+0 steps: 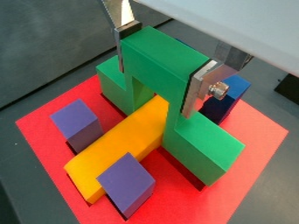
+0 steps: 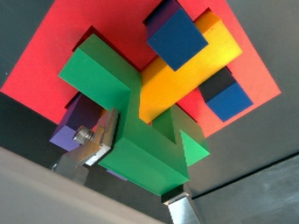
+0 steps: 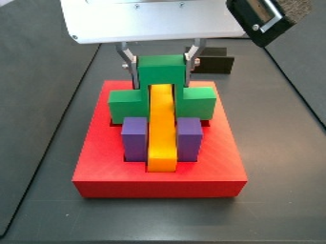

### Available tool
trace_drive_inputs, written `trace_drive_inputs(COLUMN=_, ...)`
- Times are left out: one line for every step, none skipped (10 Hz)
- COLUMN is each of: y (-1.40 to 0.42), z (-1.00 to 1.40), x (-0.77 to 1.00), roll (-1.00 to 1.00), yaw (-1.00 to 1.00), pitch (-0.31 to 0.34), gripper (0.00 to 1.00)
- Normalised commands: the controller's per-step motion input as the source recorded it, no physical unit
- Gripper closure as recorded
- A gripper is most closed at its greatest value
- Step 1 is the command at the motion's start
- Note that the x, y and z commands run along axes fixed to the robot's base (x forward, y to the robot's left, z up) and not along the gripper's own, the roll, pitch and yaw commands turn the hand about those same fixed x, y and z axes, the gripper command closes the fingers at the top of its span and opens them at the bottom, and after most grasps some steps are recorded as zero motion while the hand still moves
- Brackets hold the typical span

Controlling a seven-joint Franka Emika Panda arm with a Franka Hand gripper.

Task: Pick up the green object. Move up. Place the green object on the fixture. Regrasp the green object. Move to above the board. Insert the green object.
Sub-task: Insert the green object.

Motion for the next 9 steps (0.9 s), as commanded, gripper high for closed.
trace_drive_inputs(y=0.00, z=-0.09, x=0.07, roll=-0.01, yaw=-0.26, pitch=0.019, gripper=1.00)
trace_drive_inputs(y=0.00, z=-0.08, x=0.07, roll=-0.02, yaw=-0.22, pitch=0.001, gripper=1.00)
trace_drive_inputs(y=0.00, z=-0.07, x=0.05, roll=-0.02, yaw=-0.12, pitch=0.000, gripper=1.00)
trace_drive_inputs(y=0.00, z=-0.11, x=0.03, roll=-0.01, yaw=-0.07, pitch=0.000, gripper=1.00)
trace_drive_inputs(y=0.00, z=-0.17, x=0.03, roll=-0.01, yaw=-0.03, pitch=0.000, gripper=1.00)
trace_drive_inputs(y=0.00, z=-0.21, x=0.03, roll=0.00, yaw=0.00, pitch=0.000, gripper=1.00)
trace_drive_inputs(y=0.00, z=-0.25, x=0.10, roll=0.00, yaw=0.03, pitch=0.000, gripper=1.00)
trace_drive_inputs(y=0.00, z=-0.28, x=0.13, roll=0.00, yaw=0.00, pitch=0.000, gripper=1.00)
trace_drive_inputs(y=0.00, z=-0.29, x=0.15, roll=0.00, yaw=0.00, pitch=0.000, gripper=1.00)
